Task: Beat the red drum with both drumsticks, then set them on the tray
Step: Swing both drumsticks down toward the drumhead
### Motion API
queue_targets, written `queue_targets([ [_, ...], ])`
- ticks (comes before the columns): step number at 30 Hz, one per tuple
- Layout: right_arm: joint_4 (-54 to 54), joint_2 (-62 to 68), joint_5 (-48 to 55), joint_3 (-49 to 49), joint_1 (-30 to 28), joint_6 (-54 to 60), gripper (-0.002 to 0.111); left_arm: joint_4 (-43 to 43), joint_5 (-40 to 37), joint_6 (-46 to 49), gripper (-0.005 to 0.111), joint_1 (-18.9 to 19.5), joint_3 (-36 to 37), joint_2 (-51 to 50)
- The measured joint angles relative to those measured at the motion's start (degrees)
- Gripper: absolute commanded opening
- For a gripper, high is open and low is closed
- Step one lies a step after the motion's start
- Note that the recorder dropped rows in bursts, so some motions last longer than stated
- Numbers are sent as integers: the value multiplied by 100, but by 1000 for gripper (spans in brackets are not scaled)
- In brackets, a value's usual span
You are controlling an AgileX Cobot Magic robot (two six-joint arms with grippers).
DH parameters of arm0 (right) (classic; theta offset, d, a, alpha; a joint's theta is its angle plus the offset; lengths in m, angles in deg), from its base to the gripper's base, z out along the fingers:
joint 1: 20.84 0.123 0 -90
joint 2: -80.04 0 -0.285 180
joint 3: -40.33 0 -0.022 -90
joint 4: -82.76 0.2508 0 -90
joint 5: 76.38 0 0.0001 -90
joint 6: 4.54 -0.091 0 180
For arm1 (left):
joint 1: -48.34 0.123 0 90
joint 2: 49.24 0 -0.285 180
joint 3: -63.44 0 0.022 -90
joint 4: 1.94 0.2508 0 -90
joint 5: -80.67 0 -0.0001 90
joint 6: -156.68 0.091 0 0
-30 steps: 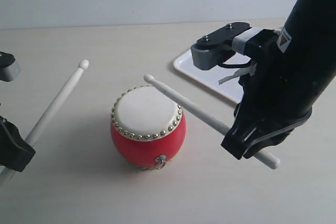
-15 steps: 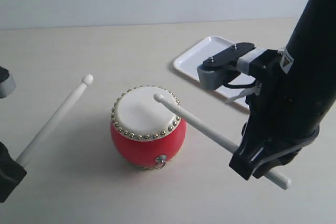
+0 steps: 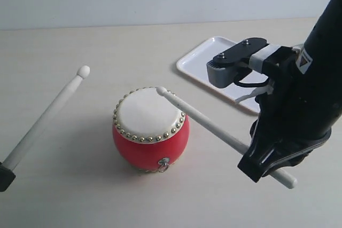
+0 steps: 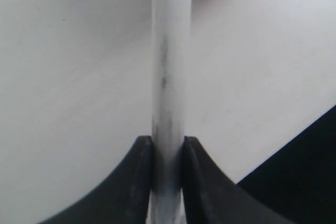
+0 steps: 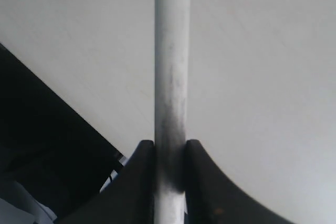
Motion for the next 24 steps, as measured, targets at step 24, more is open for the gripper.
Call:
queue_targets([
  [24,-41,576,148,540,0,0,0,11,161,373,0,0,-47,-349],
])
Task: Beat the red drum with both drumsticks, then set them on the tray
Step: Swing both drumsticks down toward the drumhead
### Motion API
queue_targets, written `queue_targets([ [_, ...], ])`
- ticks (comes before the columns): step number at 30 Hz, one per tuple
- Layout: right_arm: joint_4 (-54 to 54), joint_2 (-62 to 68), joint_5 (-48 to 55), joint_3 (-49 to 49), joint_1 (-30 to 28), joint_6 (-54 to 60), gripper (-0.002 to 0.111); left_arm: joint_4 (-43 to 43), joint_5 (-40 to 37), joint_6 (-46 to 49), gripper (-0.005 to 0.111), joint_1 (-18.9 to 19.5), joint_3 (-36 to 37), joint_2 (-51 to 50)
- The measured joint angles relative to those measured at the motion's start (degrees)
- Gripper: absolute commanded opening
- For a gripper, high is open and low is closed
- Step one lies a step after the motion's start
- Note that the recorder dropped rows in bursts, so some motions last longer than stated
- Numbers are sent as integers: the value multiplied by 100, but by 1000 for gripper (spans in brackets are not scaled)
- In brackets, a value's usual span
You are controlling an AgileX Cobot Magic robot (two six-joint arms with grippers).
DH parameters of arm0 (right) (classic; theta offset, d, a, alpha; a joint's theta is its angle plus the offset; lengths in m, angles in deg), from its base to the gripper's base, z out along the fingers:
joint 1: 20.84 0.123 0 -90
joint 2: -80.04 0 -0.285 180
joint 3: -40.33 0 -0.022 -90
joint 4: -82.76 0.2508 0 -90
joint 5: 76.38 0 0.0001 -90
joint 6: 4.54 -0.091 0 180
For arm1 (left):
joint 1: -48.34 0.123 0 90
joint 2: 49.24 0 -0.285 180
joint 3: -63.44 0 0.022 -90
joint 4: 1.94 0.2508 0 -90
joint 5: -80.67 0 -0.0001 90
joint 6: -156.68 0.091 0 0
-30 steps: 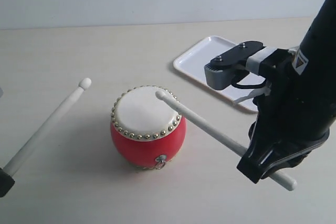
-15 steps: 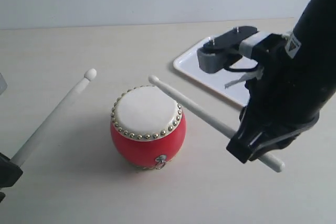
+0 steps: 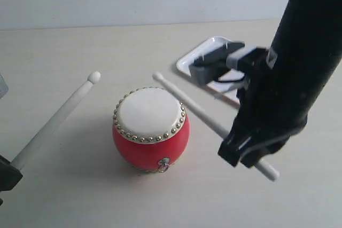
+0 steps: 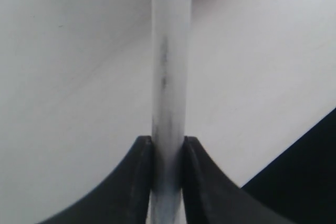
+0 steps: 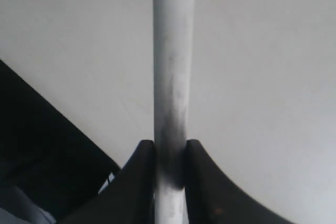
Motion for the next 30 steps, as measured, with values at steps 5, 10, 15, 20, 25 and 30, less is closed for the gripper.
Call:
queue_targets([
  [5,-195,-846,-8,338,0,-64,0,0,-405,93,0,0,-631,-653],
  [10,-346,-1174,2,283,0,-113,0,45,-669,316,0,-238,-1036,-1502],
  [15,-355,-1205,31,210,0,-125,0,209,-966,388,0,-398,-1156,-2756],
  [20,-275,-1170,31,210,0,-125,0,642,-1125,17,0,-411,-1336,-2639],
  [25,150,-55,31,-467,0,158,0,683,-1199,-297,0,-411,-1220,-565],
  [30,366,638,31,-484,0,386,0,683,-1298,-467,0,-411,-774,311],
])
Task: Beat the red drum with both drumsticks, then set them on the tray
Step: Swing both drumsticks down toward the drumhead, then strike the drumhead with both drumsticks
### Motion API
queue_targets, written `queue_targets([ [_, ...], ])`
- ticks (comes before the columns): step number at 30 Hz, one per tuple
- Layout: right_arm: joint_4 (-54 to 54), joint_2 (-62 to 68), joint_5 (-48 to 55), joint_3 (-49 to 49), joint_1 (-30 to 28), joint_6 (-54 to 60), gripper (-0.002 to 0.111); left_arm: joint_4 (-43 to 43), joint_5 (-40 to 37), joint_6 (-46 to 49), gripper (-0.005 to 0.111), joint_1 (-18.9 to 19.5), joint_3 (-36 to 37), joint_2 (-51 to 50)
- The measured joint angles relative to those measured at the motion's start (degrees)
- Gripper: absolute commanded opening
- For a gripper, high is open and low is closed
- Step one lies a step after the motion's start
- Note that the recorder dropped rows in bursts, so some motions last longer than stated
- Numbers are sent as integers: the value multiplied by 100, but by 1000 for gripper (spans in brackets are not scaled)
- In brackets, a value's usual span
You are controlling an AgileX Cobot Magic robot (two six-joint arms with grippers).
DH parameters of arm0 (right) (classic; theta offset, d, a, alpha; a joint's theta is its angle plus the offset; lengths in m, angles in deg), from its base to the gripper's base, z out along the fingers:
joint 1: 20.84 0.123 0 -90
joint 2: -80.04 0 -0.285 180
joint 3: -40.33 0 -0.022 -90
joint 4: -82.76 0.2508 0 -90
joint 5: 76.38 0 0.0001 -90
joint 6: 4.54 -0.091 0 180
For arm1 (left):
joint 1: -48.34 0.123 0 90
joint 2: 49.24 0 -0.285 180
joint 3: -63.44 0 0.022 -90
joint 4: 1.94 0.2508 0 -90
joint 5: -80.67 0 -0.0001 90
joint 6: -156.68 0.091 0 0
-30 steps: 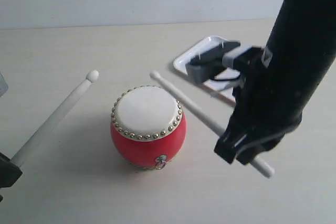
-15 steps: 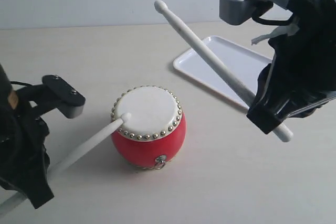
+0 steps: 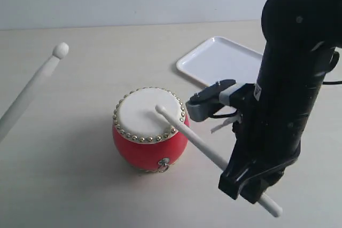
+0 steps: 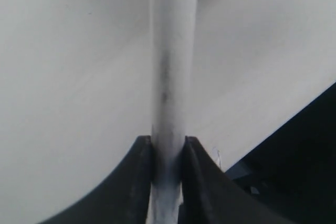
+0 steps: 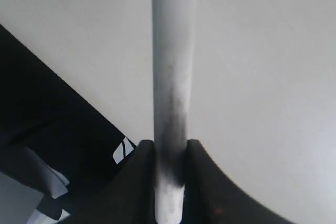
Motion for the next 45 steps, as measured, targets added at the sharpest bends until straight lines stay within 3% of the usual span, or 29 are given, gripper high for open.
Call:
queue_targets([
  [9,9,-1931,-28,539,0,-347,0,-353,271,222,0,0,-286,-1500],
  [17,-59,-2145,-12,539,0,-432,0,-295,121,673,0,-9,-730,-3433],
  [21,-84,-2145,-9,539,0,-432,0,-140,111,687,0,-9,-743,-3798],
  [26,-120,-1775,1,539,0,-409,0,-72,97,526,0,-9,-743,-3317],
  [37,-120,151,1,539,0,-162,0,0,18,-115,0,-9,-277,-601],
  [45,-110,745,-19,539,0,-90,0,0,6,-170,0,-9,-267,-49],
])
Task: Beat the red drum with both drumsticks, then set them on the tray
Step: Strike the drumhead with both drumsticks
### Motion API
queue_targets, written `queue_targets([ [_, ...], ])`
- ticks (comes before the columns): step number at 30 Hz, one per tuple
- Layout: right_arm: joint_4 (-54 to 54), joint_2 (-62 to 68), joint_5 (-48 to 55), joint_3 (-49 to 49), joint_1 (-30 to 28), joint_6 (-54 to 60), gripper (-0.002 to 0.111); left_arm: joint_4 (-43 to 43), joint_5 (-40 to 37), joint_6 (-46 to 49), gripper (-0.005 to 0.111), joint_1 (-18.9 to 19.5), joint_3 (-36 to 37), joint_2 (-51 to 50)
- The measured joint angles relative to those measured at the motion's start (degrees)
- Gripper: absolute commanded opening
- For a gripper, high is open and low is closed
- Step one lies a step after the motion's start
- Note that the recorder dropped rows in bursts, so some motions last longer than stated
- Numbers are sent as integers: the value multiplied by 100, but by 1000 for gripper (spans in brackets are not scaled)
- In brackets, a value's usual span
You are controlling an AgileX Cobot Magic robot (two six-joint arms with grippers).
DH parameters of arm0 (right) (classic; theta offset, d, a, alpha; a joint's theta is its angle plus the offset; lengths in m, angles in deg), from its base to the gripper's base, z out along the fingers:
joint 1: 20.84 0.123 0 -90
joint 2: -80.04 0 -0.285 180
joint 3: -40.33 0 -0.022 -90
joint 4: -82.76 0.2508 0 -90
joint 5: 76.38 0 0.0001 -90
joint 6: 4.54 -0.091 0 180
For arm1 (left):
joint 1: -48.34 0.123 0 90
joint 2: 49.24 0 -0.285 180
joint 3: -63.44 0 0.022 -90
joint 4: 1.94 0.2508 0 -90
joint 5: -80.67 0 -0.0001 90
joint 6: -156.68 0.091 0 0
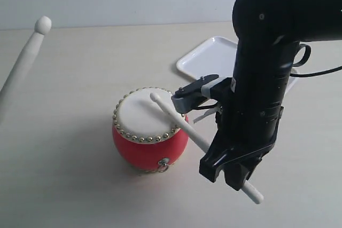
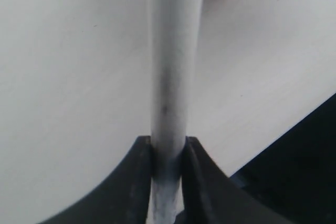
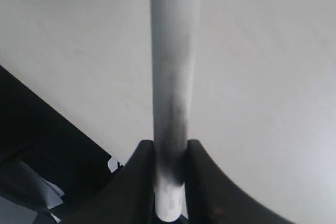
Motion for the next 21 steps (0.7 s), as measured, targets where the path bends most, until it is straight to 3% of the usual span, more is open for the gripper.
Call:
queue_targets([
  [7,0,-1063,-13,0,0,0,0,0,-9,165,0,0,12,-586],
  [14,0,-2243,-1,0,0,-108,0,-286,6,687,0,-38,-463,-2576],
  [21,0,-2436,-1,-471,0,-133,0,-335,16,1010,0,-135,-1177,-4322],
])
